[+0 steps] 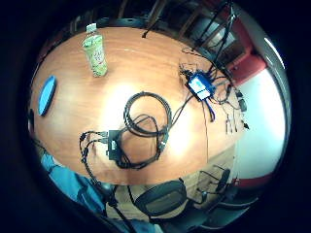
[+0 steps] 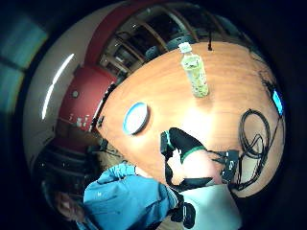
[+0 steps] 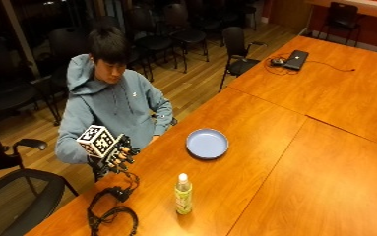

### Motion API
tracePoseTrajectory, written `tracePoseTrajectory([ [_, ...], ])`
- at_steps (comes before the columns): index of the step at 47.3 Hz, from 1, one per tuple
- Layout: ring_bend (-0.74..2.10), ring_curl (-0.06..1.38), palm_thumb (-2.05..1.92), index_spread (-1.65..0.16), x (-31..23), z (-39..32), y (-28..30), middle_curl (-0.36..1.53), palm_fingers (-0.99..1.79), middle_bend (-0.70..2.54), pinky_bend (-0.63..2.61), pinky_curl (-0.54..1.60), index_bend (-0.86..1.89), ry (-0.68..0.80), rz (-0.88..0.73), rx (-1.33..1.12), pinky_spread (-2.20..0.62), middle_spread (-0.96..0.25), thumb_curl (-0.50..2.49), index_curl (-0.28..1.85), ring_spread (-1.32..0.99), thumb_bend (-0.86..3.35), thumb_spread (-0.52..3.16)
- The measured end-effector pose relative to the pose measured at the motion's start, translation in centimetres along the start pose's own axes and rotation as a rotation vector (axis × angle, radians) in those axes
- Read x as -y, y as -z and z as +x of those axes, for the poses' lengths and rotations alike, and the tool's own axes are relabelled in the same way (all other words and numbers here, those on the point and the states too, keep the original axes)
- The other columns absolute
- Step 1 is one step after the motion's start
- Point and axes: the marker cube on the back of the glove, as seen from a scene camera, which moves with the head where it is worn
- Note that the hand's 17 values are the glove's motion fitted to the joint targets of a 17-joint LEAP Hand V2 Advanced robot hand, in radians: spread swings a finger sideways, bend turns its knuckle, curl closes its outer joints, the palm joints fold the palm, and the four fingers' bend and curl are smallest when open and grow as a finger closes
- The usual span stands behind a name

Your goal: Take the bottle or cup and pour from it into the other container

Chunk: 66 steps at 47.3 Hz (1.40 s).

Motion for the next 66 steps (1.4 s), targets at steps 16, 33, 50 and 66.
tracePoseTrajectory([
  [16, 0.38, 0.28, 0.58, -0.38, 2.1, 3.5, -3.7, 0.31, 0.07, 0.20, 0.52, 0.25, 0.14, 0.037, -0.047, 0.371, 0.23, 0.00, 0.40, 0.23, 0.11, -0.03, 0.94],
  [33, 0.42, 0.29, 0.59, -0.39, 7.0, 4.0, -10.2, 0.32, 0.02, 0.20, 0.56, 0.27, 0.12, 0.033, -0.089, 0.629, 0.24, 0.00, 0.40, 0.21, 0.09, -0.03, 0.91],
  [50, 0.47, 0.30, 0.61, -0.40, 12.9, 2.2, -16.3, 0.33, -0.01, 0.20, 0.61, 0.28, 0.12, 0.005, -0.123, 0.835, 0.24, 0.00, 0.39, 0.19, 0.10, -0.03, 0.88],
  [66, 0.58, 0.32, 0.70, -0.40, 16.2, -2.2, -21.5, 0.30, 0.10, 0.18, 0.76, 0.31, 0.13, 0.010, -0.054, 1.045, 0.27, 0.08, 0.40, 0.17, 0.17, -0.02, 0.80],
])
